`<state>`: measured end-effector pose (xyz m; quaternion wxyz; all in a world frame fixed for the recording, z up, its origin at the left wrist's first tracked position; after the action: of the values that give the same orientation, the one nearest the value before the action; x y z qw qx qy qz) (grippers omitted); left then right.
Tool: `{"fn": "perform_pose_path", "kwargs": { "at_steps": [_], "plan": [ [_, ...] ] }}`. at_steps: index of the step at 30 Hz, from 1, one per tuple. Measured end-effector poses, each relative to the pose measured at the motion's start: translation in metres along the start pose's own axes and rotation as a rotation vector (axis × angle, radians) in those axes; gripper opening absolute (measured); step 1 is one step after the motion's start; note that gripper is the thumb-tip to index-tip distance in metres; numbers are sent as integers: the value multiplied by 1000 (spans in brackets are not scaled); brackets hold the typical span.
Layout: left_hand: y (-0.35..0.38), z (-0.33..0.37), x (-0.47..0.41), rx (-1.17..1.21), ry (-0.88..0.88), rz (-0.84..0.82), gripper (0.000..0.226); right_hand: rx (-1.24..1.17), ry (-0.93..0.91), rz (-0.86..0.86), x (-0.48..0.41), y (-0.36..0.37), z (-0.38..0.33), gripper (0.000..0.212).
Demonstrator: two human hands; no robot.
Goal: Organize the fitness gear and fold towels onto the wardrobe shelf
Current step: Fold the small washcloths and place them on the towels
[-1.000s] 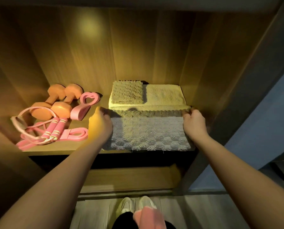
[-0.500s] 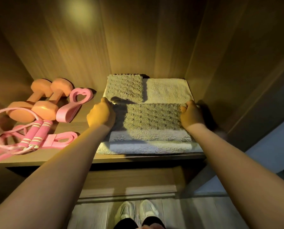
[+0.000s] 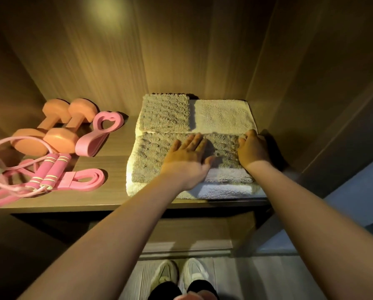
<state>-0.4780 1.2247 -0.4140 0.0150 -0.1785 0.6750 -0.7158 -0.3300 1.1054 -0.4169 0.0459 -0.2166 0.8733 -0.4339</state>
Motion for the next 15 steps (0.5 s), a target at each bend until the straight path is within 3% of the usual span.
{"fn": "perform_pose_path", "kwargs": {
  "at_steps": [8,11,15],
  "plan": [
    [10,-76,23,28,-214,-53,77,42,2,-17,-2,0,-1,23],
    [11,-74,22,27,-227,-58,76,147,8,-37,6,-7,-16,39],
    [12,-75,21,39,-225,-58,74,311,-184,72,40,-22,-65,52]
  ]
}}
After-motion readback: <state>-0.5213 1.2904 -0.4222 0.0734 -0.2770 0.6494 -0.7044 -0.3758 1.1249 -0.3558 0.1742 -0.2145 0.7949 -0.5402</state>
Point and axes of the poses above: each hand's wrist, its own x-axis away from the middle knuckle, its own y-axis out of the palm, z = x × y, the point moved 10 cm from there along -x, towards the middle knuckle, and after that the axes turned 11 degrees about -z, right-handed, at the moved point
